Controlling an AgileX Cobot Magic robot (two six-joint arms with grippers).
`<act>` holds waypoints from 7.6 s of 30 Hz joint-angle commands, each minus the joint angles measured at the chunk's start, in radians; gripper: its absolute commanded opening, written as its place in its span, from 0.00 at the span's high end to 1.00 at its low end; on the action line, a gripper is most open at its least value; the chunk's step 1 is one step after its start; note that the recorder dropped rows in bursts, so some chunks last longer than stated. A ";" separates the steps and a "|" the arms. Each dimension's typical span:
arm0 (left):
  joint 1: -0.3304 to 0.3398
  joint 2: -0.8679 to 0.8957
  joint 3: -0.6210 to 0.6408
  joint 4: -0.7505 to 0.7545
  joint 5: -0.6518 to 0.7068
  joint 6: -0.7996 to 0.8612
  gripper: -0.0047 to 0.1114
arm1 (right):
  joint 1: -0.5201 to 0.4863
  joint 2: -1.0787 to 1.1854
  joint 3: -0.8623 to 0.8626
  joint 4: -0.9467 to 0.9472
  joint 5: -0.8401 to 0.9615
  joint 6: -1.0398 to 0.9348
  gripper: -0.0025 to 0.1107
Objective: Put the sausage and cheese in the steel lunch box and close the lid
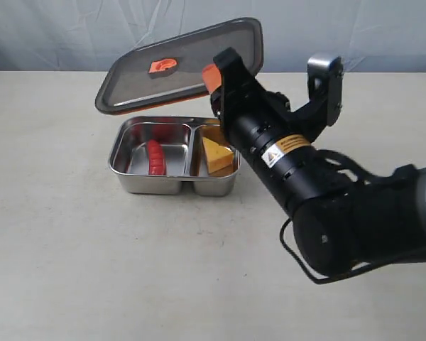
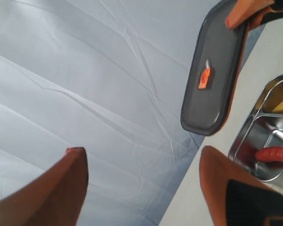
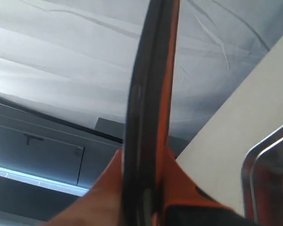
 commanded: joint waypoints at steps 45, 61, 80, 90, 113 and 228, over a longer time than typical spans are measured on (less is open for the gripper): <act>-0.010 -0.007 -0.005 -0.001 -0.018 -0.010 0.41 | -0.001 0.297 -0.075 -0.005 0.155 0.142 0.99; -0.010 -0.007 -0.005 -0.001 -0.018 -0.010 0.41 | -0.001 0.297 -0.075 -0.020 0.272 0.139 0.74; -0.010 -0.007 -0.005 -0.001 -0.018 -0.010 0.41 | -0.001 0.250 -0.075 -0.060 0.304 0.107 0.55; -0.010 -0.007 -0.005 -0.001 -0.018 -0.010 0.41 | -0.001 0.192 -0.075 -0.067 0.372 0.034 0.55; -0.010 -0.007 -0.005 -0.001 -0.012 -0.010 0.41 | -0.003 0.147 -0.075 -0.099 0.699 -0.098 0.55; -0.010 1.371 -0.384 0.016 -0.254 -0.742 0.96 | -0.188 0.036 -0.227 -0.822 1.113 -0.237 0.98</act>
